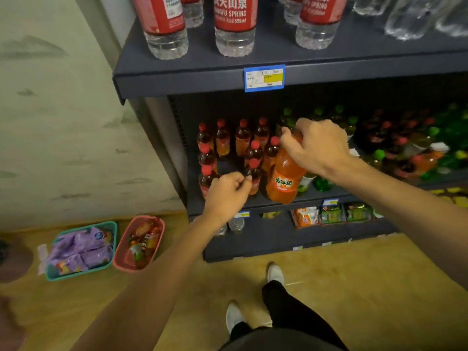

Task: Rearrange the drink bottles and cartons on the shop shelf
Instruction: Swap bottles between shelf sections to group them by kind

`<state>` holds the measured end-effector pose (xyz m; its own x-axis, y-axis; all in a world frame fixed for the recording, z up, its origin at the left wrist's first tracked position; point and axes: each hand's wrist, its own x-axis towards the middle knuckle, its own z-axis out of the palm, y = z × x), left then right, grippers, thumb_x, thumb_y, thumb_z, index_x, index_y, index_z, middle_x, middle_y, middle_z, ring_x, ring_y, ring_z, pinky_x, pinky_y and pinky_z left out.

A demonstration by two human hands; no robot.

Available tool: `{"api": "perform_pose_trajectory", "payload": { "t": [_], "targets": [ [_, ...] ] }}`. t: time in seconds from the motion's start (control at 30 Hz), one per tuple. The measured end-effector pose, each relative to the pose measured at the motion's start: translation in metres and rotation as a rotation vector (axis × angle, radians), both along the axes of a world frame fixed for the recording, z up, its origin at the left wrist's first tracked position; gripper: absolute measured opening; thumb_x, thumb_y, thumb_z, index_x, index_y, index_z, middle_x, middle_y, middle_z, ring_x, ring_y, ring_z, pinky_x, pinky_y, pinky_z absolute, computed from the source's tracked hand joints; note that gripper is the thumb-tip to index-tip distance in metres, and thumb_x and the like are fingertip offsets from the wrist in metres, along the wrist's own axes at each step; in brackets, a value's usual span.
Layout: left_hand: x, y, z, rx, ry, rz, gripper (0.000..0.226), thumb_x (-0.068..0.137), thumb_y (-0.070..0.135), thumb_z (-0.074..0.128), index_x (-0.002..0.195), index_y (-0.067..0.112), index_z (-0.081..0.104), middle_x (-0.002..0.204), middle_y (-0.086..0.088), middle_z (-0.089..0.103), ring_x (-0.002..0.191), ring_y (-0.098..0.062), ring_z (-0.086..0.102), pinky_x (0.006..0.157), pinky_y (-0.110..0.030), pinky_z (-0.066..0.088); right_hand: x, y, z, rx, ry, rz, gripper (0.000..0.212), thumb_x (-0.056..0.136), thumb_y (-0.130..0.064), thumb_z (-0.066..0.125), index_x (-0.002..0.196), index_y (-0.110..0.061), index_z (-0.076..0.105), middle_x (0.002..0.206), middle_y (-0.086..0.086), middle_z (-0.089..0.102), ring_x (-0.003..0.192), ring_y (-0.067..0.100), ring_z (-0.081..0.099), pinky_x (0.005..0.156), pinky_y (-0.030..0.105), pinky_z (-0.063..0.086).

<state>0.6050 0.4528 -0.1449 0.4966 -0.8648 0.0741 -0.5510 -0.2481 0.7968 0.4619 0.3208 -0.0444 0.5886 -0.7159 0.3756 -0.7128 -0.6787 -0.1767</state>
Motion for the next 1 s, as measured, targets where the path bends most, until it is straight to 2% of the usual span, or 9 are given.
{"api": "perform_pose_trajectory", "payload": {
  "t": [0.13,0.33,0.43,0.53,0.73,0.87,1.0],
  "targets": [
    [-0.02,-0.004,0.001,0.001,0.038,-0.086,0.044,0.091,0.042,0.051,0.062,0.009,0.052,0.05,-0.007,0.057,0.051,-0.021,0.06,0.06,-0.044,0.052,-0.033,0.007,0.001,0.078,0.024,-0.069,0.05,0.089,-0.059,0.043,0.072,-0.013,0.054,0.065,0.006,0.057,0.063,0.025,0.053,0.057,0.032,0.044],
    [-0.058,-0.033,0.011,-0.048,0.028,-0.22,0.045,0.091,0.044,0.05,0.061,0.009,0.05,0.05,-0.009,0.057,0.048,-0.025,0.057,0.054,-0.047,0.051,-0.089,0.004,0.002,0.107,0.012,-0.181,0.049,0.084,-0.06,0.052,0.057,-0.02,0.043,0.055,0.0,0.048,0.058,0.022,0.049,0.054,0.029,0.035],
    [-0.087,-0.057,0.013,-0.041,0.013,-0.317,0.045,0.09,0.046,0.048,0.062,0.01,0.05,0.05,-0.008,0.057,0.048,-0.025,0.057,0.053,-0.048,0.051,-0.13,-0.003,0.002,0.117,-0.03,-0.284,0.045,0.083,-0.056,0.055,0.065,-0.016,0.051,0.062,0.005,0.052,0.062,0.025,0.048,0.056,0.03,0.033],
    [-0.129,-0.085,0.015,-0.035,0.014,-0.408,0.047,0.088,0.049,0.047,0.063,0.009,0.05,0.051,-0.008,0.057,0.049,-0.026,0.057,0.052,-0.048,0.051,-0.178,-0.011,0.0,0.111,-0.078,-0.38,0.039,0.081,-0.055,0.056,0.064,-0.02,0.046,0.064,0.008,0.052,0.068,0.033,0.054,0.057,0.031,0.034],
    [-0.231,-0.139,0.016,-0.056,-0.008,-0.59,0.052,0.085,0.052,0.046,0.06,0.006,0.045,0.049,-0.015,0.052,0.048,-0.031,0.053,0.052,-0.048,0.049,-0.284,-0.034,-0.011,0.086,-0.11,-0.534,0.048,0.078,-0.056,0.05,0.063,-0.011,0.051,0.068,0.021,0.06,0.073,0.044,0.057,0.058,0.038,0.04],
    [-0.297,-0.168,0.017,-0.058,-0.058,-0.656,0.049,0.089,0.043,0.05,0.057,0.006,0.04,0.048,-0.015,0.05,0.051,-0.029,0.052,0.058,-0.048,0.049,-0.356,-0.055,-0.021,0.126,-0.131,-0.586,0.047,0.082,-0.053,0.056,0.065,-0.01,0.053,0.065,0.018,0.057,0.072,0.042,0.057,0.058,0.039,0.043],
    [-0.363,-0.208,0.014,-0.033,-0.076,-0.698,0.049,0.087,0.046,0.048,0.063,0.004,0.049,0.05,-0.015,0.054,0.053,-0.032,0.056,0.058,-0.047,0.051,-0.427,-0.078,-0.029,0.131,-0.141,-0.64,0.056,0.082,-0.061,0.055,0.066,-0.008,0.052,0.063,0.015,0.054,0.071,0.041,0.055,0.054,0.035,0.033]
  ]
}}
